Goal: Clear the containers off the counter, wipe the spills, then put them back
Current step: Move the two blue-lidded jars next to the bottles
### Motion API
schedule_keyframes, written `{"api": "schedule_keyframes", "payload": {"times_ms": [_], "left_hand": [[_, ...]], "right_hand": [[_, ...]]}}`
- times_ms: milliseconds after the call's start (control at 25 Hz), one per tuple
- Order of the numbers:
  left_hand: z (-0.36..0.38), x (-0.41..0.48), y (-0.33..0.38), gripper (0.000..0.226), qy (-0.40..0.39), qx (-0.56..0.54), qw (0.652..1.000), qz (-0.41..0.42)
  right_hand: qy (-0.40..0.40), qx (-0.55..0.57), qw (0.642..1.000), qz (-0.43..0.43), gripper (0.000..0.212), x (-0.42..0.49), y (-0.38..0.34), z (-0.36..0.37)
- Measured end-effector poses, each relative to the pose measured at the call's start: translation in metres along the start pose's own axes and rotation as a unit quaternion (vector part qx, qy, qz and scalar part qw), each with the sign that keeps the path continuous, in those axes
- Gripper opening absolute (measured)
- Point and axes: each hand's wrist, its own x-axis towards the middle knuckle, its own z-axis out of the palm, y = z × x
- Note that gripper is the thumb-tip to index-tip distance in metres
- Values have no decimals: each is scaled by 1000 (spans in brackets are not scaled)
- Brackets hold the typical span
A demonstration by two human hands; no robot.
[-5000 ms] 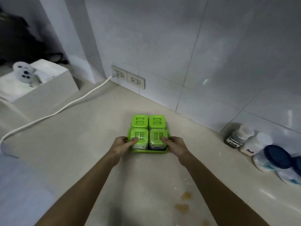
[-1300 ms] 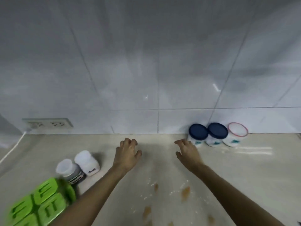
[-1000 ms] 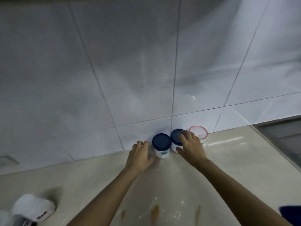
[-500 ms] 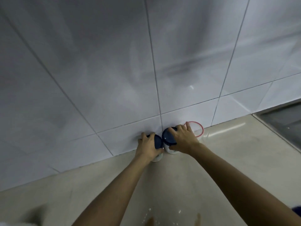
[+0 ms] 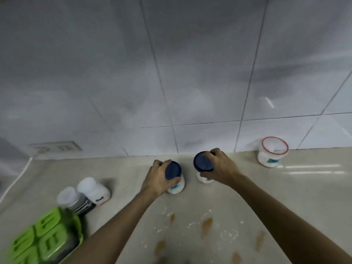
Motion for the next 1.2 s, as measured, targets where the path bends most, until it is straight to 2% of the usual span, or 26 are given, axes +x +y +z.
{"api": "schedule_keyframes", "payload": {"times_ms": [280,480,640,760,880,1000,1120,1200], "left_hand": [[-62,-96,-121,77,31,51,994,-89],[-74,-129,-177,70,105,-18,985,-135],[-64,-132,-208,70,142,31,981,-127],[-61,-130,-225,71,166,18,975,-144],[-57,-129,-230,69,199,7,972,-127],[-56,-130,-236,68,198,21,973,-119],[-62,-134,-232,56,239,73,963,-100],[-58,-139,-219,44,267,102,957,-56]], "right_hand": [[-85,12,989,-123,74,1,-161,72],[-101,15,982,-157,72,2,-223,112],[-108,32,982,-150,72,11,-245,131],[-117,44,982,-144,72,20,-263,144],[-118,56,980,-148,71,21,-271,151],[-111,57,980,-153,73,22,-276,157],[-103,36,979,-172,77,12,-266,152],[-65,21,984,-166,74,-1,-248,147]]}}
